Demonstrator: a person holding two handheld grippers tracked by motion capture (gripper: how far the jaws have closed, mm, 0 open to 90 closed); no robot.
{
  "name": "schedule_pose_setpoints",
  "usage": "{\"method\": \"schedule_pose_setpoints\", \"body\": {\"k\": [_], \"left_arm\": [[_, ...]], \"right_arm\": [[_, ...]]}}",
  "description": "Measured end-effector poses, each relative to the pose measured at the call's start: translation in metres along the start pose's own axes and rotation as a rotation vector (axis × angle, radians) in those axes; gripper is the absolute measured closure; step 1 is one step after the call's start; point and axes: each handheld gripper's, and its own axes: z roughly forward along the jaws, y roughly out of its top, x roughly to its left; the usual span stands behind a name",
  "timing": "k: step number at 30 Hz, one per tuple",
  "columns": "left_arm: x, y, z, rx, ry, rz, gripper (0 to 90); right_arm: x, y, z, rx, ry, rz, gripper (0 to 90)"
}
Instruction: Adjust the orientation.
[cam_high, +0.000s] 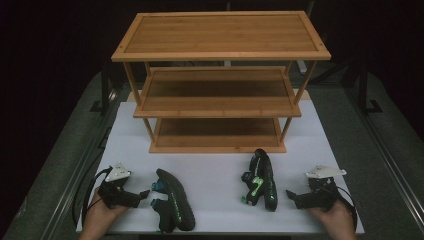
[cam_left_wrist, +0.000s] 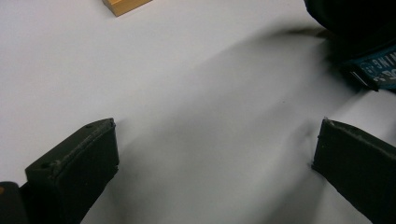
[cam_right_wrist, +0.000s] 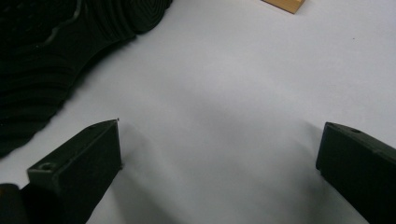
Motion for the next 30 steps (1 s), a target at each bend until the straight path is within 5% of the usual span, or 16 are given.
{"method": "schedule_pose_setpoints", "body": {"k": [11,23,30], "left_arm": [[0.001,0.0,0.0,-0.002,-0.004,-0.006,0.0],[-0.007,-0.007,-0.024,-0.063,-0.076,0.004,0.0],[-0.024,-0.009,-0.045,-0.112,-0.156,0.037,15.5]], "right_arm": [[0.0,0.0,0.0,-0.002,-0.001,-0.001,0.0],[0.0,0.0,0.0,-0.001,0.0,0.0,0.0],[0.0,0.0,0.0,-0.001,0.0,0.0,0.0]]}}
